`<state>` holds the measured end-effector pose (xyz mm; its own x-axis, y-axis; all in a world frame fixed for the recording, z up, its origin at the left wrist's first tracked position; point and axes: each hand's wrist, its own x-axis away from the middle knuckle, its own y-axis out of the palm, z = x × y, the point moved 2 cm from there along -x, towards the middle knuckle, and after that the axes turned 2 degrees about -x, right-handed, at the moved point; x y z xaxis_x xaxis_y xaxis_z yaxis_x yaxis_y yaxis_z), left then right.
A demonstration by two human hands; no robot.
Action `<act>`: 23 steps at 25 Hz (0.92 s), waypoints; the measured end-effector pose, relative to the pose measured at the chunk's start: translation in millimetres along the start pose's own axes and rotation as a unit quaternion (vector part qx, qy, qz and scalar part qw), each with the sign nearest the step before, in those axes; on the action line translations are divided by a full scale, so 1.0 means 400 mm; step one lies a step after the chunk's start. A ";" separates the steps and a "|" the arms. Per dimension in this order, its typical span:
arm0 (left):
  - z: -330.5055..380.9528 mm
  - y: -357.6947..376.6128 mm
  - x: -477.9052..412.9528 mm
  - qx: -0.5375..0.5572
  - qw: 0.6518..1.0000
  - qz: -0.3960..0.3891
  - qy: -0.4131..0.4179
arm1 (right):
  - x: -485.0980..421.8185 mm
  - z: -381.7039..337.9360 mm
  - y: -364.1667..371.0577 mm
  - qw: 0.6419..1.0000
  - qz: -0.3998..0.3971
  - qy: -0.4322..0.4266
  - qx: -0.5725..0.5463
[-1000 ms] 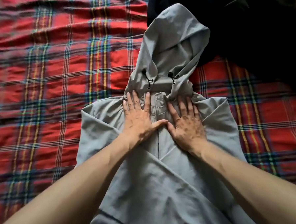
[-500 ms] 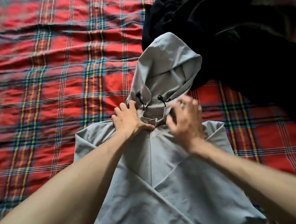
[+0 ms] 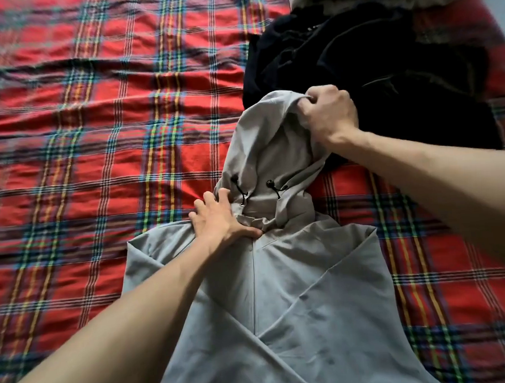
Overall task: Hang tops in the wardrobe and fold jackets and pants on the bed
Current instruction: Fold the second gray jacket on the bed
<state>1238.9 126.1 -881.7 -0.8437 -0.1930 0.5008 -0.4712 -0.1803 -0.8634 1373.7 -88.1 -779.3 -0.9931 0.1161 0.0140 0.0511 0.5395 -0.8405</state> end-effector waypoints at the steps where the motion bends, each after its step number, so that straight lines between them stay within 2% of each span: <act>1: -0.003 -0.009 0.013 0.027 1.000 0.003 -0.002 | 0.001 -0.023 -0.018 0.997 -0.019 0.018 -0.070; 2: -0.005 -0.024 0.029 0.075 0.997 0.033 0.000 | 0.007 -0.044 -0.033 0.993 -0.033 0.011 -0.117; 3: 0.006 -0.054 0.044 0.135 0.985 0.103 0.012 | 0.013 -0.068 -0.053 0.988 -0.040 -0.009 -0.146; 6: 0.108 -0.210 0.052 0.252 0.908 0.325 0.082 | 0.043 -0.135 -0.084 0.964 -0.076 -0.080 -0.243; 9: 0.216 -0.366 0.043 0.260 0.875 0.401 0.078 | 0.071 -0.191 -0.113 0.952 -0.048 -0.125 -0.275; 11: 0.199 -0.410 0.023 0.248 0.879 0.404 0.058 | 0.077 -0.190 -0.139 0.963 0.020 -0.142 -0.230; 13: 0.133 -0.418 0.023 0.212 0.887 0.401 0.083 | 0.086 -0.149 -0.164 0.978 0.078 -0.176 -0.079; 15: 0.080 -0.432 0.032 0.186 0.883 0.410 0.130 | 0.094 -0.082 -0.170 0.973 0.058 -0.213 0.073; 16: 0.064 -0.439 0.032 0.166 0.884 0.411 0.150 | 0.097 -0.052 -0.173 0.970 0.046 -0.211 0.109; 18: 0.049 -0.445 0.027 0.102 0.866 0.443 0.208 | 0.115 -0.024 -0.175 0.966 0.093 -0.211 0.114; 20: 0.030 -0.413 0.022 0.008 0.829 0.479 0.289 | 0.157 -0.001 -0.159 0.952 0.144 -0.259 0.078; 21: 0.013 -0.376 0.006 -0.060 0.829 0.454 0.321 | 0.177 0.028 -0.128 0.947 0.110 -0.287 0.097; 22: -0.001 -0.331 -0.008 -0.132 0.853 0.382 0.331 | 0.202 0.065 -0.085 0.944 0.023 -0.297 0.144; 23: -0.017 -0.283 -0.032 -0.188 0.893 0.270 0.308 | 0.232 0.111 -0.041 0.939 -0.097 -0.266 0.196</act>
<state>1301.2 155.6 -790.6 -0.9007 0.4338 -0.0224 0.0907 0.1374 -0.9864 1275.9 -123.0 -788.3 -0.8967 -0.4426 0.0022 -0.0746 0.1463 -0.9864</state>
